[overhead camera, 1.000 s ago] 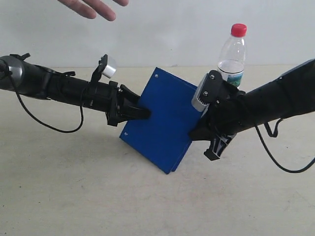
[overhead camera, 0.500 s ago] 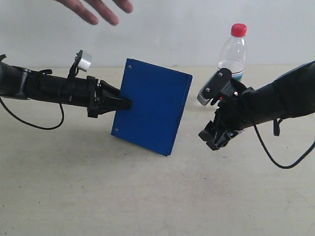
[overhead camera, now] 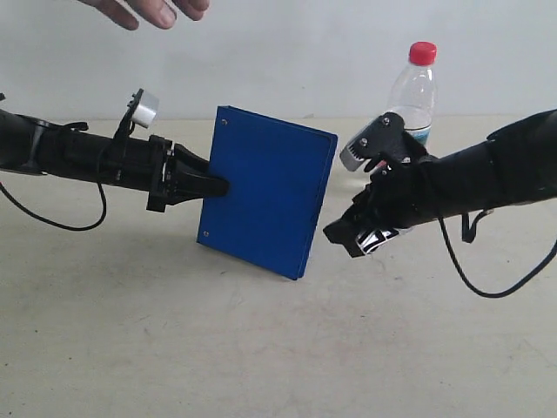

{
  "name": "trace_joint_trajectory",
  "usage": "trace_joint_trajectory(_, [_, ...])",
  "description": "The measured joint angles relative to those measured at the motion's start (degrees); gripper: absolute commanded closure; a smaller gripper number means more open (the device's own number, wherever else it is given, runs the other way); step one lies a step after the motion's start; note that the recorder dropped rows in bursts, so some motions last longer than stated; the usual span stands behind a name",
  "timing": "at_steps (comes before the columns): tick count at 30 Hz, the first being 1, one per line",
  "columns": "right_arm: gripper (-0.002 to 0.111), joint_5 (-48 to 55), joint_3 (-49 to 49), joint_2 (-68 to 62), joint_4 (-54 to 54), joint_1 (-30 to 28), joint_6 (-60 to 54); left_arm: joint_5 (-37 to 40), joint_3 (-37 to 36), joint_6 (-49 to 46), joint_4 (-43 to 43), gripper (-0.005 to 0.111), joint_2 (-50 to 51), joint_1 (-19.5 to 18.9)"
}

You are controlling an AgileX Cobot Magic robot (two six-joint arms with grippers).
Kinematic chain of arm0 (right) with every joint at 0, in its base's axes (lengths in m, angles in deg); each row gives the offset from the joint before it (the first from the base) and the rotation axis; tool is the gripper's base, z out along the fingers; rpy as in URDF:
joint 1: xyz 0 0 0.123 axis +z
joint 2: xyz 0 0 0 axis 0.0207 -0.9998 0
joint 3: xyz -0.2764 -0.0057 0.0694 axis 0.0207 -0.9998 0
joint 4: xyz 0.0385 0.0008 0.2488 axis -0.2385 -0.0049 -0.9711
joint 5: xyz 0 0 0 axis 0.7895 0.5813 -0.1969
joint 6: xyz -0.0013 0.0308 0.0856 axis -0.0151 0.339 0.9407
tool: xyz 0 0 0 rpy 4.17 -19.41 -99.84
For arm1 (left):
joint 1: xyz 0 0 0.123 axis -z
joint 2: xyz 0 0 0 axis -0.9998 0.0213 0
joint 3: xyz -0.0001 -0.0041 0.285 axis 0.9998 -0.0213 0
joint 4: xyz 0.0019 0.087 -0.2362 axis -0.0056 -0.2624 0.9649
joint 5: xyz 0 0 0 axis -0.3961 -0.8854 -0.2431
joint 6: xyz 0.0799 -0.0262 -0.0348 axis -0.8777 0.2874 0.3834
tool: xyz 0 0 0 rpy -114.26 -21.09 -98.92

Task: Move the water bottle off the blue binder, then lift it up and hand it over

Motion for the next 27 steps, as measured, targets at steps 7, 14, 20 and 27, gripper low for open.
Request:
trace_joint_trajectory(7, [0.108,-1.5,0.0,-1.8,-9.4,0.0,-1.6,0.3,0.0,0.1,-0.3,0.102,0.0,0.0])
trace_joint_trajectory(14, [0.108,-5.0,2.8,-8.3,-10.5,0.0,0.3,0.4,0.0,0.3,-0.4,0.102,0.0,0.0])
trace_joint_trajectory(20, [0.108,-2.5,6.0,-10.9,-10.5,0.0,4.7,0.4,0.0,0.3,-0.4,0.102,0.0,0.0])
trace_joint_trajectory(27, [0.108,1.6,6.2,-10.9,-10.5,0.0,6.0,0.5,0.0,0.3,-0.4,0.102,0.0,0.0])
